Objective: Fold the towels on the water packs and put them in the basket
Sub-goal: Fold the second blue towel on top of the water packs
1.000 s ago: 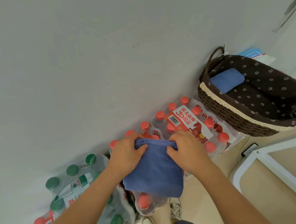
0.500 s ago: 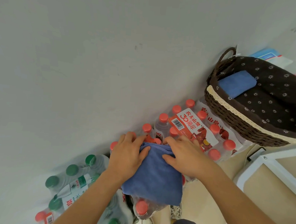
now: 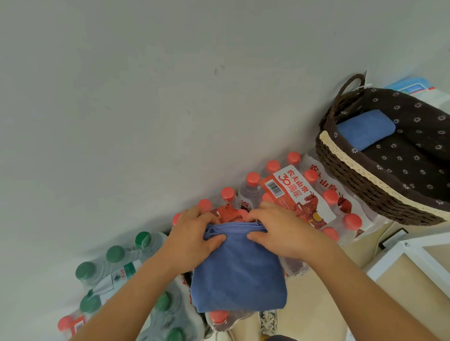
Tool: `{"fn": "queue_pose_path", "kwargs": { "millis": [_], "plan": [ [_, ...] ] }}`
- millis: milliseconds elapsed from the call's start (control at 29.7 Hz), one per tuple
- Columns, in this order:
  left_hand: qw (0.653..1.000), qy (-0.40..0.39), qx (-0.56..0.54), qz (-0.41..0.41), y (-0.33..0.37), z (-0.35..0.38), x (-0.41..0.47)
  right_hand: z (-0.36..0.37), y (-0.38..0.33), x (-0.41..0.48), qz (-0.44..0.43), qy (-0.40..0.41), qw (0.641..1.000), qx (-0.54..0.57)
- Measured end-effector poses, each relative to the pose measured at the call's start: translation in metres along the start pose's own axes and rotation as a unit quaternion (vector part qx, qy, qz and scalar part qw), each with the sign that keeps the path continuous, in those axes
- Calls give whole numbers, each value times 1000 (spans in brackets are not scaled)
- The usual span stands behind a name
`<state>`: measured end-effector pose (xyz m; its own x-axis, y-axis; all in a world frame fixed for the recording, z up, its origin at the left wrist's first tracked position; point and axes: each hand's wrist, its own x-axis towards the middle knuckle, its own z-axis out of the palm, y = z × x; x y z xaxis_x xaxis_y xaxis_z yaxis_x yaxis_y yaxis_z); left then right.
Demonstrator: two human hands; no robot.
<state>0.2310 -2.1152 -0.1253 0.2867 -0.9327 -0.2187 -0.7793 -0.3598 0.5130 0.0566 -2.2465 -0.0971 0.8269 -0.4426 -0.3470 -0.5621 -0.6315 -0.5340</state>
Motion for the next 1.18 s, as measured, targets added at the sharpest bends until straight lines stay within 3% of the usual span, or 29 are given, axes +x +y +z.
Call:
{"fn": "queue_pose_path", "kwargs": {
  "millis": [168, 236, 303, 370, 471, 538, 707, 976, 1111, 1178],
  "plan": [
    [972, -90, -212, -47, 6, -27, -14, -16, -9, -2, -38, -64, 996, 44],
    [968, -76, -236, -41, 12, -41, -18, -32, -18, -4, -58, -57, 996, 35],
    [977, 19, -212, -23, 25, -57, -23, -53, -30, -8, -84, 14, 996, 25],
    [978, 156, -127, 59, 35, -71, -28, -70, -41, -16, -116, 107, 987, 22],
    [947, 276, 20, 162, 39, -68, -39, -68, -47, -26, -159, 206, 965, 14],
    [944, 262, 82, 182, 31, -45, -47, -42, -41, -31, -171, 217, 961, -16],
    [952, 132, 166, 219, 6, 28, -77, 46, -7, -52, -115, 151, 974, -121],
    [947, 66, 202, 240, 15, 36, -86, 50, -9, -77, -19, 110, 990, -84],
    [957, 54, 184, 219, 19, 41, -87, 35, -40, -52, -37, 185, 982, 12],
    [970, 36, 134, 201, 21, 42, -90, 42, -57, -37, -51, 173, 983, 21]
  ]
}}
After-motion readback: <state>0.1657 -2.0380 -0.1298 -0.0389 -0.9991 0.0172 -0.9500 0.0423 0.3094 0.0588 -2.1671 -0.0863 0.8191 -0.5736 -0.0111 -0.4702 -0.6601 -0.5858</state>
